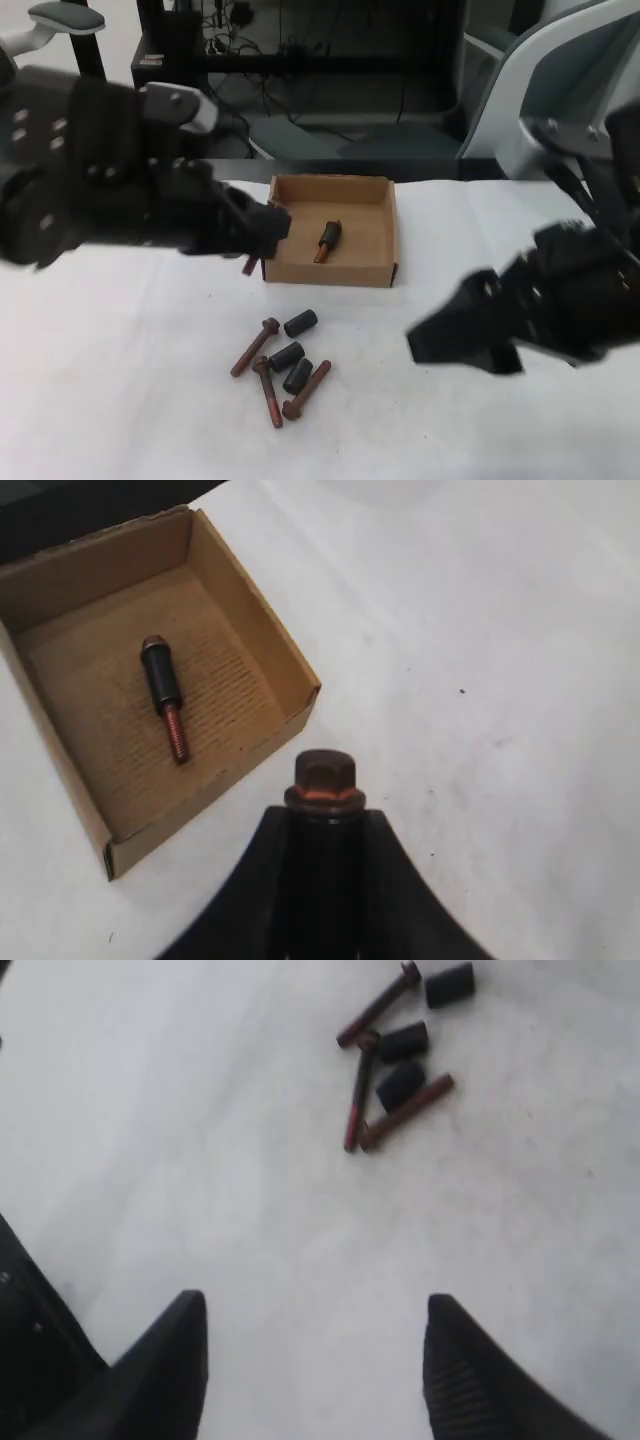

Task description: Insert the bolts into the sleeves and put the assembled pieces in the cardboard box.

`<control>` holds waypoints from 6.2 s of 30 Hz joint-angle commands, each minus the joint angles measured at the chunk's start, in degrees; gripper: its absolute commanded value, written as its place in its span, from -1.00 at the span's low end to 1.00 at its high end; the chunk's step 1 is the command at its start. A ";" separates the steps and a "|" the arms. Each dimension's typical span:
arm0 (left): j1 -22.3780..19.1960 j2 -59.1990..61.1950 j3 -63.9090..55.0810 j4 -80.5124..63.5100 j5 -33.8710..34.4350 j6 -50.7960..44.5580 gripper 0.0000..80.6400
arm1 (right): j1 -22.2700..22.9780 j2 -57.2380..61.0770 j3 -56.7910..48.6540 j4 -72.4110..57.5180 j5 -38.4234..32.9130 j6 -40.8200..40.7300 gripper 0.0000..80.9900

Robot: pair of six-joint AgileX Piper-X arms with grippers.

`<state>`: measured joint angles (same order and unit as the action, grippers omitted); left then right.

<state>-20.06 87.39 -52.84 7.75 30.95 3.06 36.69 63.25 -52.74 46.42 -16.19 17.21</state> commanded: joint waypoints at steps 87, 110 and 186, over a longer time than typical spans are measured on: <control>-2.35 -13.39 -4.55 38.15 -12.88 8.69 0.39 | -0.27 -4.12 7.61 3.01 -2.21 5.91 0.54; -2.35 -34.34 8.04 37.24 -12.88 6.66 0.39 | -0.27 -2.31 7.61 -10.63 -1.71 16.98 0.54; -2.35 -52.73 7.92 40.87 -12.88 6.44 0.39 | 3.12 43.41 -12.73 -17.41 1.26 54.89 0.27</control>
<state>-22.33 35.35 -44.80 48.87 18.11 9.38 40.16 106.34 -64.36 29.62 -14.53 71.27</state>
